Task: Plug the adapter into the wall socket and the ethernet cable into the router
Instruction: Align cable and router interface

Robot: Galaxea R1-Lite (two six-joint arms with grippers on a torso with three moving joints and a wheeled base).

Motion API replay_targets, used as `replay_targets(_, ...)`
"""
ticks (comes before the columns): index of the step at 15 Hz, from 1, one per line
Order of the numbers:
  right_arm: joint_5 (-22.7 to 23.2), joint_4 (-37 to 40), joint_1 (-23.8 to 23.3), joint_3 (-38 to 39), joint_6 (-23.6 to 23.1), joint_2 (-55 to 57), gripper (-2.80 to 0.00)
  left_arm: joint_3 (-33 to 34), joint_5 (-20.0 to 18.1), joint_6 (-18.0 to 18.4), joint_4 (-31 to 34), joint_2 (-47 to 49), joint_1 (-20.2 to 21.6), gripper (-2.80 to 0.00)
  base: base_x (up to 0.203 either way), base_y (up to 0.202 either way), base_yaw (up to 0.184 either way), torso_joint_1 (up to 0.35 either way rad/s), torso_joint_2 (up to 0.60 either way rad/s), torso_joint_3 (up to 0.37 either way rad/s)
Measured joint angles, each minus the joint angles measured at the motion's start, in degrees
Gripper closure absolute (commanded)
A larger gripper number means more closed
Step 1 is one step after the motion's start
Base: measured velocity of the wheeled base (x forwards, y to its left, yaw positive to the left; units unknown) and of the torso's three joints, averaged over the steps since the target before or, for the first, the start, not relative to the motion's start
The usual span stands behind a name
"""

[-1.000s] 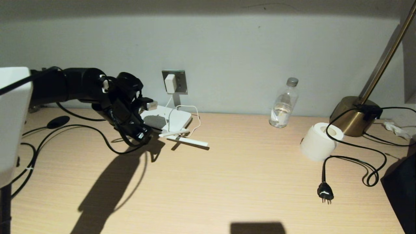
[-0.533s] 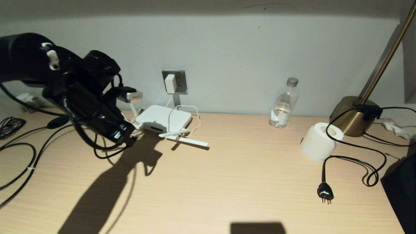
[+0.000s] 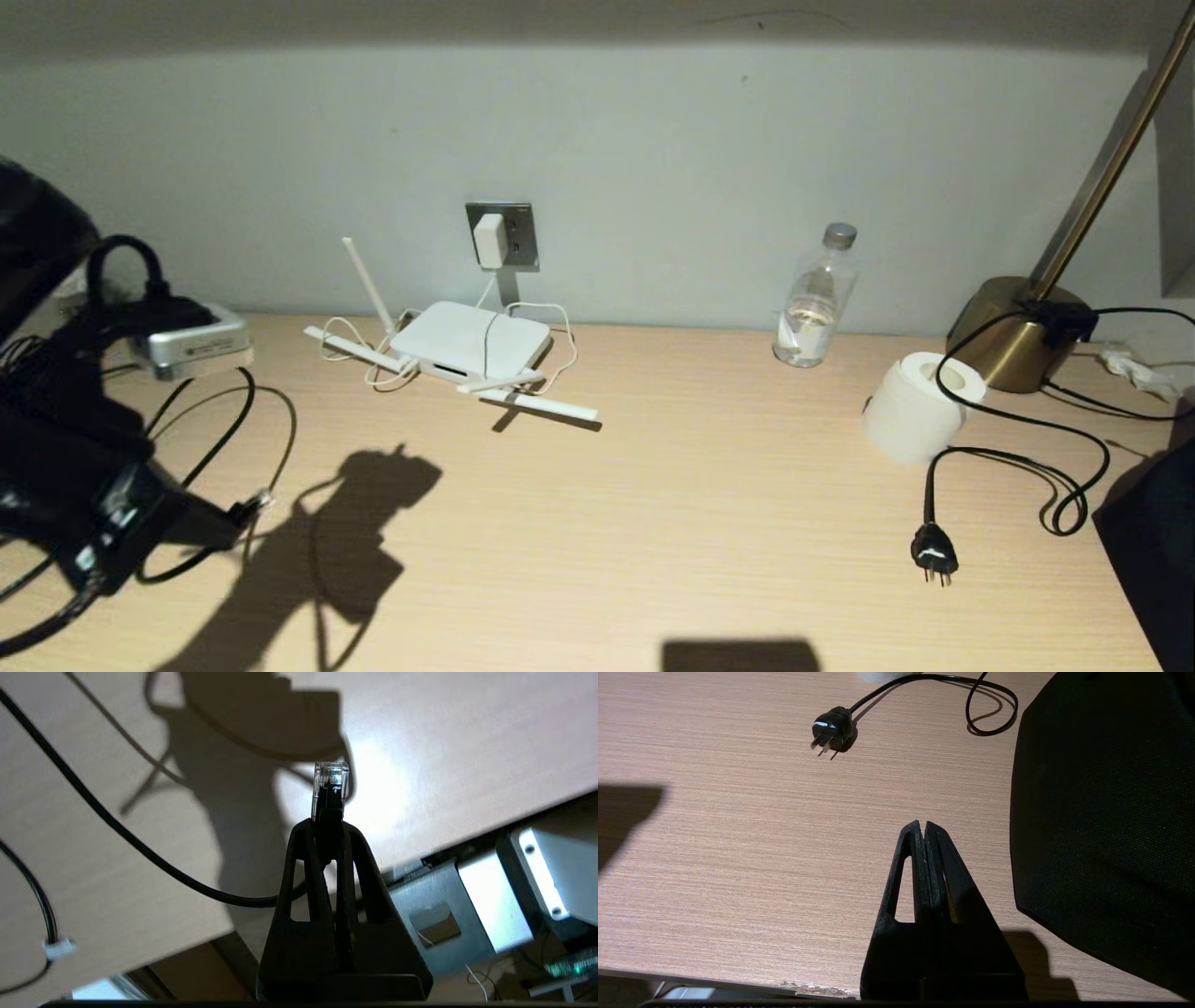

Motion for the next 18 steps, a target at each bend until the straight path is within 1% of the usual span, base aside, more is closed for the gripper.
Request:
replay_targets(3,0.0,0.0,0.0,0.0,-0.1,0.0,0.0,1.1,0.2,-0.8,4.5,-4.9,0.4,0.0,0.0,0.0,0.0,0.0,0.0,0.0)
replay_targets(5,-0.1,0.0,0.0,0.0,-0.1,0.0,0.0,1.2,0.2,-2.2,5.0,-6.2,0.5,0.0,0.0,0.0,0.0,0.0,0.0,0.0)
replay_targets(7,-0.1,0.0,0.0,0.0,-0.1,0.0,0.0,1.2,0.3,-2.3,5.0,-6.8,0.5,0.0,0.0,0.0,0.0,0.095,-0.23,-0.132)
replay_targets(9,-0.1,0.0,0.0,0.0,-0.1,0.0,0.0,1.0,1.7,-2.3,5.1,-7.0,0.5,0.0,0.0,0.0,0.0,0.183,-0.45,-0.262)
replay_targets(11,-0.1,0.0,0.0,0.0,-0.1,0.0,0.0,1.0,4.2,-2.3,5.0,-7.0,0.5,0.0,0.0,0.0,0.0,0.224,-0.53,-0.298)
replay_targets(15,-0.2,0.0,0.0,0.0,-0.1,0.0,0.0,0.7,4.2,-2.3,4.8,-6.8,0.5,0.0,0.0,0.0,0.0,0.253,-0.58,-0.325)
replay_targets(18,-0.1,0.0,0.0,0.0,-0.1,0.0,0.0,0.3,3.3,-2.4,4.6,-6.8,0.5,0.0,0.0,0.0,0.0,0.261,-0.59,-0.326)
